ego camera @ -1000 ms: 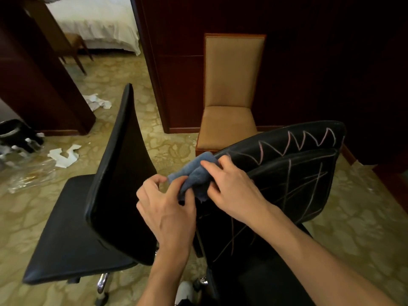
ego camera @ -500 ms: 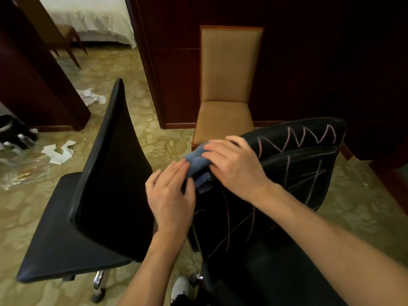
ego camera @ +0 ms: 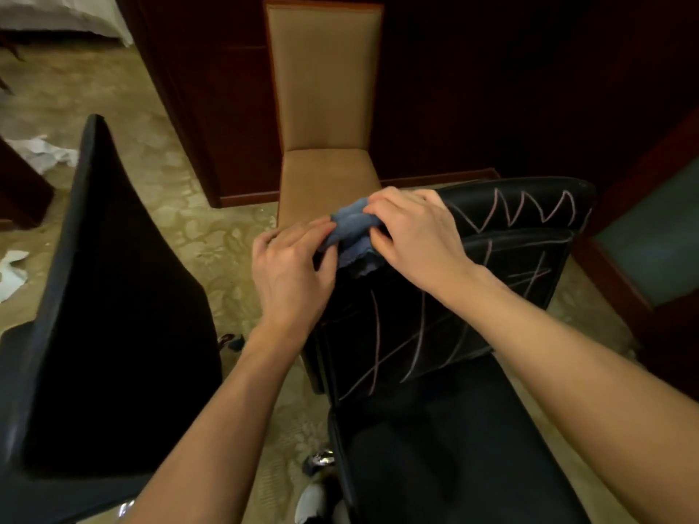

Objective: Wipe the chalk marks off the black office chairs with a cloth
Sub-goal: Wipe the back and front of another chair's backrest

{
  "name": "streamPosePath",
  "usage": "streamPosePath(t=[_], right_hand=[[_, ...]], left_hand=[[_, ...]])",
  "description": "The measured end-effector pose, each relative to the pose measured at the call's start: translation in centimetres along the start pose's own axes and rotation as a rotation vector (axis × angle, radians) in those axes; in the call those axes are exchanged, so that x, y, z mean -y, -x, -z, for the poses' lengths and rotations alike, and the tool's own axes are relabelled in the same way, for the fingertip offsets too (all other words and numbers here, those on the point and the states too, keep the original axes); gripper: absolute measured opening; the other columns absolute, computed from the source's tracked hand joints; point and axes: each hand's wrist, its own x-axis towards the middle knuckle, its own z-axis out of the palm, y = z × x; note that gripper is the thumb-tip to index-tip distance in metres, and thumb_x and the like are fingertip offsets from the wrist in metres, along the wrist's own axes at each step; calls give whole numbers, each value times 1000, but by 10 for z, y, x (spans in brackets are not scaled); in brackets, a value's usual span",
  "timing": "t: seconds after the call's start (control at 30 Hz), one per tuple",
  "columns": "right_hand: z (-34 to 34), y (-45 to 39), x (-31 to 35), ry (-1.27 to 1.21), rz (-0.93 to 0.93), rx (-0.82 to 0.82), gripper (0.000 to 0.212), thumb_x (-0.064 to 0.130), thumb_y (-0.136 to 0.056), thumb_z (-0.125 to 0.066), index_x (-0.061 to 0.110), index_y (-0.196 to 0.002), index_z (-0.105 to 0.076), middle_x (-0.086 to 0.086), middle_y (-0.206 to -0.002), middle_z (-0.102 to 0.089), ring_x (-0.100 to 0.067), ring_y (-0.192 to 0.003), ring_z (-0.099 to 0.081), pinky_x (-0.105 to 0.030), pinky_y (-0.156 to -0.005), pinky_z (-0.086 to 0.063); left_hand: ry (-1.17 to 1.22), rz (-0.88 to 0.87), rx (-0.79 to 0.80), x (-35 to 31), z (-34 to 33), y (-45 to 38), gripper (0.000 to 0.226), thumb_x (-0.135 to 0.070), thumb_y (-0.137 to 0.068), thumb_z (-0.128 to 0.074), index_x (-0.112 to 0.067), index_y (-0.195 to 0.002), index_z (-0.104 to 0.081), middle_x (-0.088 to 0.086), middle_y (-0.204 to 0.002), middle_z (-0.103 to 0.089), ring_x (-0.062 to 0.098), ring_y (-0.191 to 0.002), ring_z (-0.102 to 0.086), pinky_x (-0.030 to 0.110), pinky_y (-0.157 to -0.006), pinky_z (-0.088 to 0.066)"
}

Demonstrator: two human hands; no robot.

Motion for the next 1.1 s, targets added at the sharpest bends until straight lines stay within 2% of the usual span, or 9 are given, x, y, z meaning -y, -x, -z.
streamPosePath(t=[0.2,0.27,0.33,0.37,0.43,0.53,0.7,0.9,1.1], right_hand=[[-7,2,2,-20,-35,-52,28,22,-85,-56,15,-109,-70,-1,-116,-68,-21,-104,-65,-38,-91,-41],[-10,7,2,-45,-71,-67,30,21,-87,-57,14,-114,-69,-1,-122,-68,-19,-109,-65,-38,-93,-41],[-8,8,-4,-47,-101,-55,31,21,-88,-58,14,-116,-69,-1,-123,-67,-18,-110,-64,-37,-94,-42],[-6,8,-8,-46,-108,-41,31,22,-88,-57,14,-116,-68,-1,-122,-67,-18,-109,-64,-37,-93,-42],[1,7,-17,-43,-114,-6,29,24,-89,-55,15,-114,-67,1,-116,-66,-18,-103,-64,-36,-91,-41],[6,7,-24,-7,-111,17,25,25,-89,-56,16,-110,-65,0,-109,-64,-19,-98,-62,-35,-89,-39],[0,3,-28,31,-114,39,19,21,-86,-58,13,-103,-62,-4,-103,-61,-24,-94,-60,-39,-85,-43],[7,1,-61,75,-231,80,20,22,-89,-59,14,-108,-59,-5,-107,-56,-25,-97,-58,-41,-84,-41],[3,-6,-87,164,-181,102,21,27,-90,-55,14,-107,-58,-6,-107,-56,-29,-97,-57,-42,-80,-37]], left_hand=[[164,1,-119,9,-15,8,25,-15,-86,-66,-14,-110,-75,-2,-117,-73,13,-108,-68,48,-89,-50],[228,41,-122,6,-21,9,29,-11,-85,-67,-12,-113,-74,0,-119,-71,11,-109,-66,48,-90,-51],[291,76,-77,-2,-20,3,30,-12,-86,-65,-11,-114,-73,-2,-118,-71,7,-108,-64,40,-95,-51],[325,89,-37,-7,-19,-2,30,-13,-87,-64,-11,-115,-73,-5,-116,-70,3,-106,-63,29,-97,-50],[360,107,43,-16,-14,-12,28,-17,-90,-62,-13,-116,-73,-9,-108,-69,1,-98,-62,14,-88,-45],[342,104,82,-23,-14,-17,25,-19,-93,-60,-15,-115,-72,-1,-101,-75,14,-88,-68,23,-80,-46],[228,95,115,-23,-26,-26,31,-25,-88,-57,-17,-114,-72,5,-100,-76,28,-86,-71,40,-81,-53],[171,65,244,-46,-51,-61,23,-23,-89,-61,-25,-111,-68,9,-92,-73,39,-88,-65,42,-72,-50],[58,45,267,-63,-70,-75,13,-20,-89,-62,-16,-101,-63,14,-89,-72,43,-86,-63,43,-71,-41]])
